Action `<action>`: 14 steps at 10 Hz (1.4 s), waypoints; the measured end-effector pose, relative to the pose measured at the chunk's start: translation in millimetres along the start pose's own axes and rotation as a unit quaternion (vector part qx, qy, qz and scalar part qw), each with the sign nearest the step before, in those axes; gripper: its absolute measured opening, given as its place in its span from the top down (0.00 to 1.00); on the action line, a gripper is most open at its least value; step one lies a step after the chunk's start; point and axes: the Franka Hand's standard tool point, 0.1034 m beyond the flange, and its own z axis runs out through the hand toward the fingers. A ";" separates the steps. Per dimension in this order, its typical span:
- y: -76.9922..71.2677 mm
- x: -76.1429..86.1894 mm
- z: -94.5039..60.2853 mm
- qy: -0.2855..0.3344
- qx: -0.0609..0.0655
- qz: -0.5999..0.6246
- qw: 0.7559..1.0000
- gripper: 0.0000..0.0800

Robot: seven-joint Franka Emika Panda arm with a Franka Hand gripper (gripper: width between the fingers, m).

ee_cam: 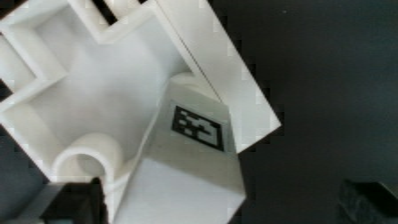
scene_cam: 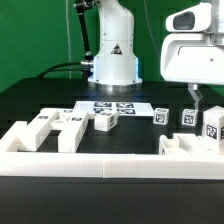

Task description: Assemble chair

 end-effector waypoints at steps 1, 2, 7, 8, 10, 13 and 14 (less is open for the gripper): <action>0.4 0.3 0.0 0.000 0.000 -0.031 1.000 0.19; 1.8 0.7 0.3 0.000 -0.001 -0.076 0.997 0.19; 5.5 4.6 0.3 0.003 -0.002 -0.288 0.958 0.19; 7.3 4.9 0.8 0.000 -0.003 -0.285 0.958 0.19; 8.8 4.3 1.2 -0.004 -0.005 -0.308 0.951 0.19; 9.8 5.0 1.2 -0.004 -0.004 -0.354 0.935 0.34; 9.7 5.0 1.2 -0.004 -0.004 -0.351 0.936 0.34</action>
Offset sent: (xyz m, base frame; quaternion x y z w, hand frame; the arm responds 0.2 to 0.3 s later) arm 0.0003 0.0100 -0.0010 0.0075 0.0224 -0.2771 0.9606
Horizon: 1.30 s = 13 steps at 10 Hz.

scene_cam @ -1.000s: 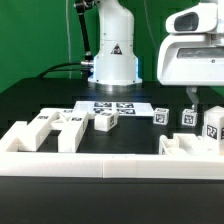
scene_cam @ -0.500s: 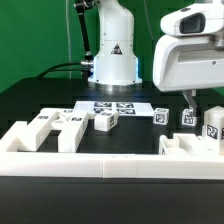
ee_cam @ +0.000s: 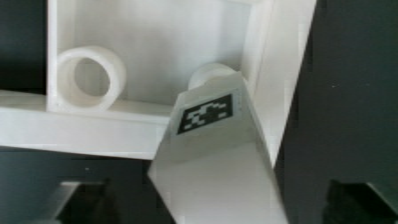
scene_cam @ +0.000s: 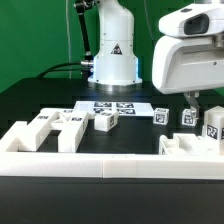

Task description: Assemble chair

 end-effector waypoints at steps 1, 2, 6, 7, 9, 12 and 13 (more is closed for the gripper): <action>0.0 0.0 0.0 0.000 0.000 0.000 1.000 0.52; 0.1 0.0 0.0 0.000 0.000 0.000 1.000 0.65; 0.0 0.0 0.0 0.000 0.000 0.019 1.000 0.65; 0.4 -0.2 0.0 0.000 0.000 0.057 0.998 0.65; 0.5 -2.9 0.7 0.002 -0.004 0.176 0.984 0.64; 1.6 -3.7 1.1 0.004 -0.013 0.350 0.937 0.64; 1.7 -3.6 1.1 0.004 -0.014 0.355 0.935 0.64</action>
Offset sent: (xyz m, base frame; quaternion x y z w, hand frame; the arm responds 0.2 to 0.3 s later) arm 0.0000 0.0000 0.0000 0.0000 0.0000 0.0400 0.9992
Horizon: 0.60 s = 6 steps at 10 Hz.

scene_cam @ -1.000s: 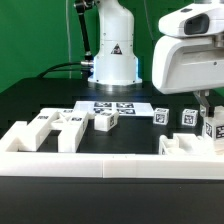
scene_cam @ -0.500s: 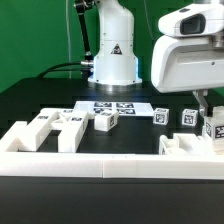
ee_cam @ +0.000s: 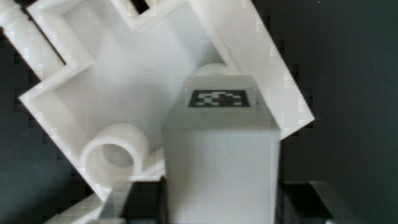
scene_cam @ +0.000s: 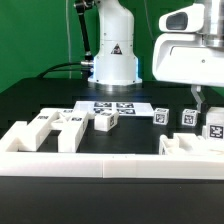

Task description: Assemble chair

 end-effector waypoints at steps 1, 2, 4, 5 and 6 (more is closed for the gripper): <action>0.7 0.5 0.0 0.000 0.000 0.022 1.000 0.64; 0.7 0.5 0.0 -0.001 0.001 0.032 0.999 0.64; 1.5 0.6 0.1 -0.001 0.000 0.079 0.997 0.64; 1.7 -3.0 0.2 0.001 0.000 0.150 0.989 0.64; 1.6 -6.8 0.3 0.005 0.004 0.211 0.977 0.64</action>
Offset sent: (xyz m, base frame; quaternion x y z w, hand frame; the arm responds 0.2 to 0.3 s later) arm 0.0000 0.0000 0.0000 0.0000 0.0000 0.1197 0.9928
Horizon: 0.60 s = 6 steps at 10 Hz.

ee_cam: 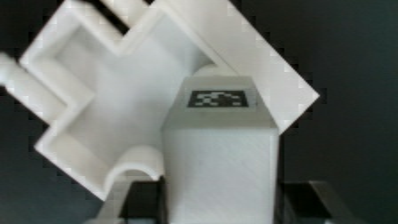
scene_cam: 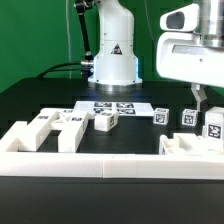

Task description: Assemble chair

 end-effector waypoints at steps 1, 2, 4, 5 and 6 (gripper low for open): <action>-0.5 -2.5 0.0 0.001 0.000 0.053 0.999 0.64; -0.8 -3.4 0.0 0.003 -0.001 0.101 0.995 0.64; -0.1 -1.9 -0.4 0.000 0.000 0.139 0.990 0.64; -0.2 -2.3 -0.3 -0.001 -0.001 0.141 0.990 0.64; -0.4 -2.6 -0.2 -0.001 0.000 0.135 0.991 0.64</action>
Offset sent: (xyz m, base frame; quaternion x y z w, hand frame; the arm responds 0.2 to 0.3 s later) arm 0.0018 -0.0015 -0.0074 0.0094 -0.0246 0.1716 0.9848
